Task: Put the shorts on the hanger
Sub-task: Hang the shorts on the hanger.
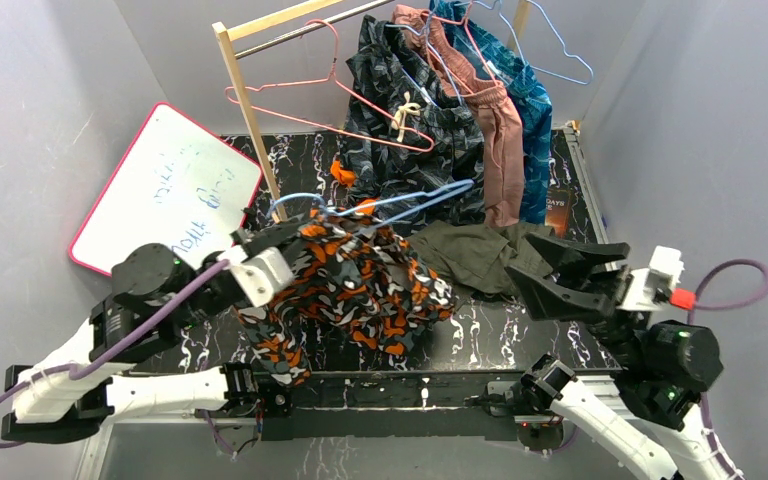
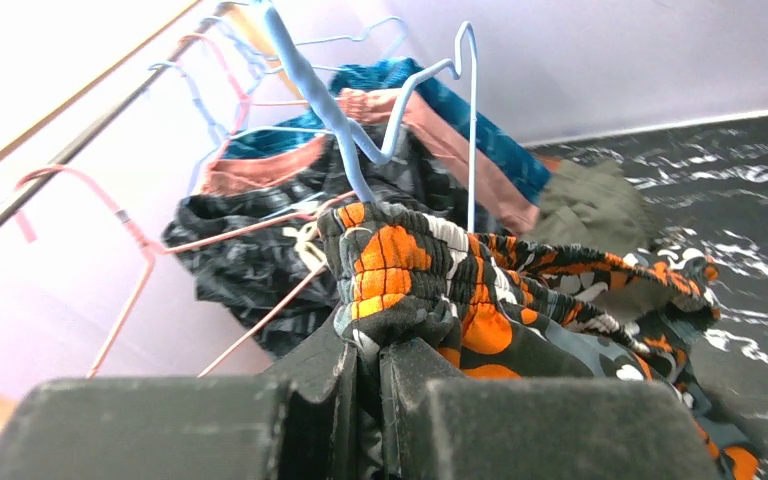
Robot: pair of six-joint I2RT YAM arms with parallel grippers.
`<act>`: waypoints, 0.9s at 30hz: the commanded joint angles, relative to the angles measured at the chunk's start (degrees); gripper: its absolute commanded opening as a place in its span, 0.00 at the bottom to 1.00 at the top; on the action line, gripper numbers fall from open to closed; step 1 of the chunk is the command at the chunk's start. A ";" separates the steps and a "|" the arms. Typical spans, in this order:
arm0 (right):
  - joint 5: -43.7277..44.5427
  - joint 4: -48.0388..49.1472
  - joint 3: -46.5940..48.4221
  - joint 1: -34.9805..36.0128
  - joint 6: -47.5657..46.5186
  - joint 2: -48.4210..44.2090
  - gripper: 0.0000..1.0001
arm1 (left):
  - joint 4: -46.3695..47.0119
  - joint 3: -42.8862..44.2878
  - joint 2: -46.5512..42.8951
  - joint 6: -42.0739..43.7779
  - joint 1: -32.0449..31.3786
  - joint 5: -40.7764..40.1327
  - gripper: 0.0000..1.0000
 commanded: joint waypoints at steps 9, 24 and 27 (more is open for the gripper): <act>-0.51 -9.39 0.04 -0.24 13.49 20.90 0.75 | 17.32 -5.77 2.00 3.84 -0.30 -11.49 0.00; 8.22 -18.68 4.50 -0.01 13.24 33.71 0.75 | 26.91 -3.81 12.94 10.02 -0.30 -19.97 0.00; 11.37 -23.77 8.29 2.97 11.65 37.36 0.80 | 26.63 -3.95 13.75 11.26 -0.30 -20.77 0.00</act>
